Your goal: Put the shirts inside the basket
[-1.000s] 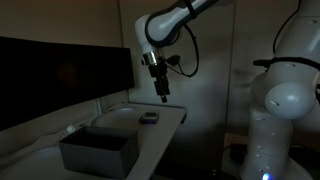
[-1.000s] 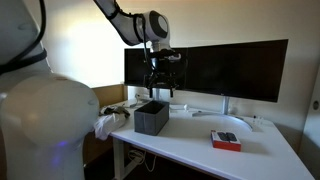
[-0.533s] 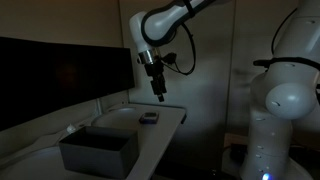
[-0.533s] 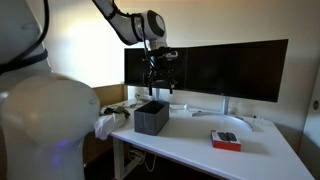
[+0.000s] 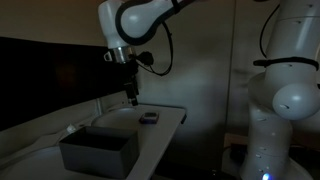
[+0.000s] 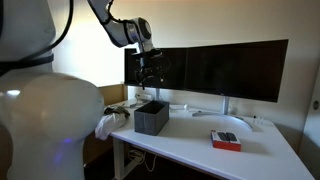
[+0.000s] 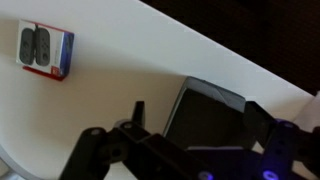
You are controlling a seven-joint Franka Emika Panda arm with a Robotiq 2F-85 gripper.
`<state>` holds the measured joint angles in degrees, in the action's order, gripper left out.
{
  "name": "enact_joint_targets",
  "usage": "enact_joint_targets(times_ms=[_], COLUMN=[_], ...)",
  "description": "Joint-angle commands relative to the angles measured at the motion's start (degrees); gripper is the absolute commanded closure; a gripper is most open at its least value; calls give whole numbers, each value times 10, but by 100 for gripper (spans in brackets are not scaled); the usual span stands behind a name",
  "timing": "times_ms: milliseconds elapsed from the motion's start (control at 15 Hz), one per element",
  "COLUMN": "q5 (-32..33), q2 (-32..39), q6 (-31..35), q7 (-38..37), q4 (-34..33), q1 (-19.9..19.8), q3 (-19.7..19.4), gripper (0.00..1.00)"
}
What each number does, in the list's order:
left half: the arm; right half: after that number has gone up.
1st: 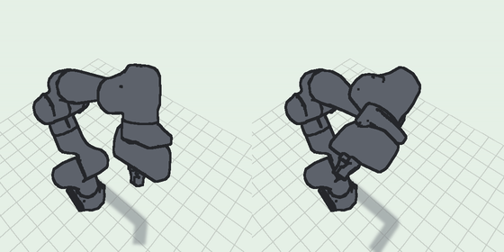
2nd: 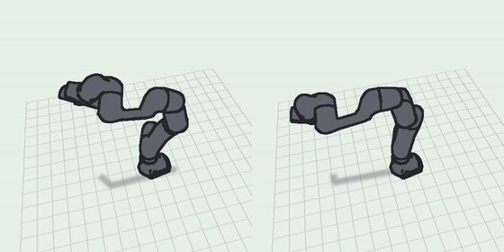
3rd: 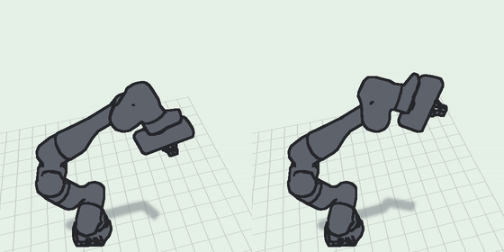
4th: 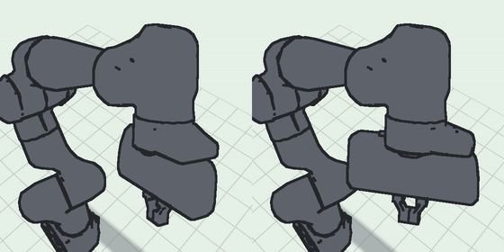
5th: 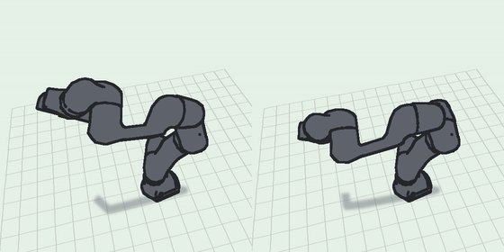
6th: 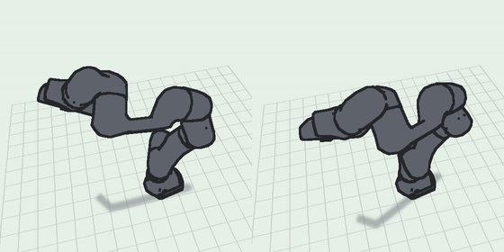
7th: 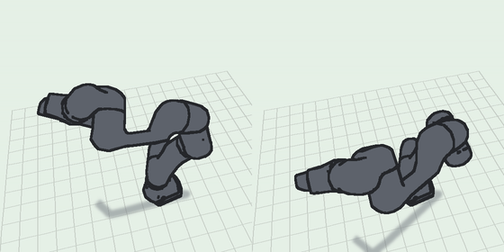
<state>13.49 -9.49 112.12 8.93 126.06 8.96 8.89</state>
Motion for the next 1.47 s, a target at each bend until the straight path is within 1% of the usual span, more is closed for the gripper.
enact_joint_targets(times_ms=[0, 133, 200, 533, 733, 933, 1133, 1200, 1400], q5=[-22, -32, -41, -62, -69, -76, -56, -61, -60], q2=[68, 106, 108, 157, 187, 219, 252, 234, 253], q6=[45, 59, 62, 45, 64, 67, 45, 55, 53], q7=[72, 103, 123, 213, 266, 307, 314, 291, 293], q4=[-54, -88, -90, -144, -167, -196, -240, -213, -236], q1=[23, 38, 44, 74, 88, 99, 115, 111, 119], q3=[11, 26, 32, 75, 100, 120, 131, 128, 131], gripper=[0, 0, 0, 0, 0, 0, 0, 0, 0])
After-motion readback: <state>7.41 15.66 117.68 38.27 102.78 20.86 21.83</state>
